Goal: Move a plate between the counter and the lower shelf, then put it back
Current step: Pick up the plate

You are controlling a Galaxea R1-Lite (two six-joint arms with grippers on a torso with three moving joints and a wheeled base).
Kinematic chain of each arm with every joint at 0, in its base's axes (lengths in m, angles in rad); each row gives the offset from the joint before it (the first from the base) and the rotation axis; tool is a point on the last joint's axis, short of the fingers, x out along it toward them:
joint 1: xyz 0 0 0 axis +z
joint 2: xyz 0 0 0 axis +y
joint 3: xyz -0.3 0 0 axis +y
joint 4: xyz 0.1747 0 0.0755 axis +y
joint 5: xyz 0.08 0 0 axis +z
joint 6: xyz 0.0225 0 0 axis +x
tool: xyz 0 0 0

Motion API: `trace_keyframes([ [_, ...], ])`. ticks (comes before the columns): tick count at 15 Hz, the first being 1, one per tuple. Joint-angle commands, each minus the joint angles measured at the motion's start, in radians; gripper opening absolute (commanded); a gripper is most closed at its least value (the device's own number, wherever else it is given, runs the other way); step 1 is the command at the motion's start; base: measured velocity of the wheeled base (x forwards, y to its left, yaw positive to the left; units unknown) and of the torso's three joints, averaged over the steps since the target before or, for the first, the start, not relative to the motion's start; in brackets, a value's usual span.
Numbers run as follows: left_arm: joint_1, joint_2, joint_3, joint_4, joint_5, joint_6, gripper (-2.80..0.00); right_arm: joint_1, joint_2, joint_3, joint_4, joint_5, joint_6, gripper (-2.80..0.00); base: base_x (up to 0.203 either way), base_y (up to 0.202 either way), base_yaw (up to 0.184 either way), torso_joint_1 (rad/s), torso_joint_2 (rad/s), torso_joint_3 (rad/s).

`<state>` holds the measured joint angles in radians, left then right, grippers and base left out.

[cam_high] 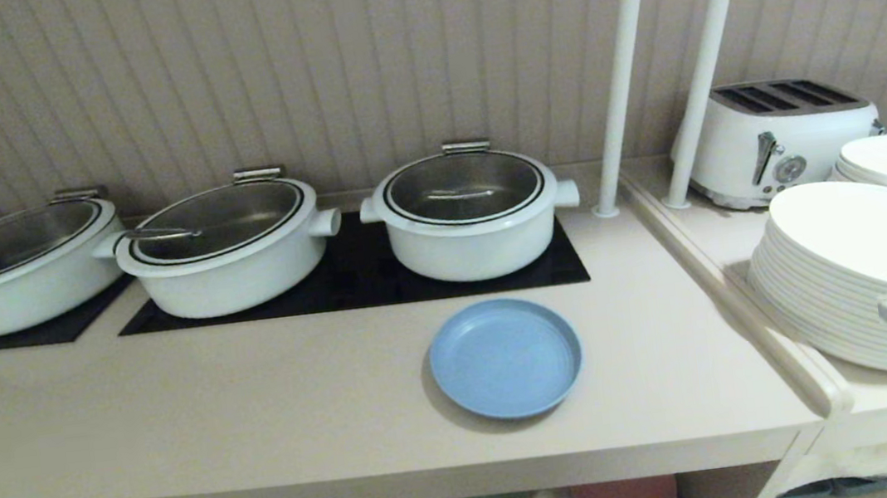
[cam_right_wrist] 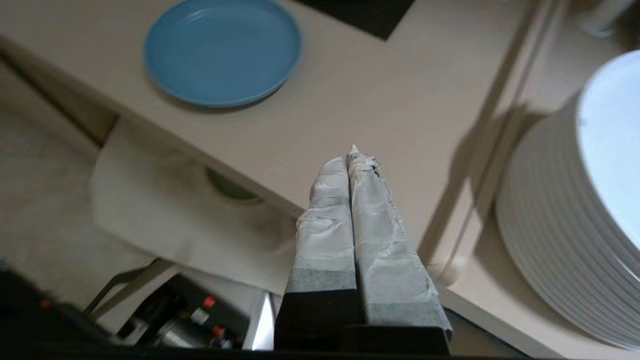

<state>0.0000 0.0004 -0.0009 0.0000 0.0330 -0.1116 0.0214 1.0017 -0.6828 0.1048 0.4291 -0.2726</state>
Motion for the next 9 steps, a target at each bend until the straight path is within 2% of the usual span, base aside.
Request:
trace_keyframes([
  [1, 0.0, 0.0, 0.0, 0.0, 0.001, 0.0, -2.8, 0.052, 0.08, -0.076, 0.081, 0.001, 0.0, -2.8, 0.0, 0.0, 0.0, 0.0, 0.0, 0.0],
  [9, 0.0, 0.0, 0.001, 0.0, 0.001, -0.001, -2.8, 0.196, 0.363, -0.392, 0.488, -0.009, 0.012, -2.8, 0.0, 0.0, 0.0, 0.0, 0.0, 0.0],
])
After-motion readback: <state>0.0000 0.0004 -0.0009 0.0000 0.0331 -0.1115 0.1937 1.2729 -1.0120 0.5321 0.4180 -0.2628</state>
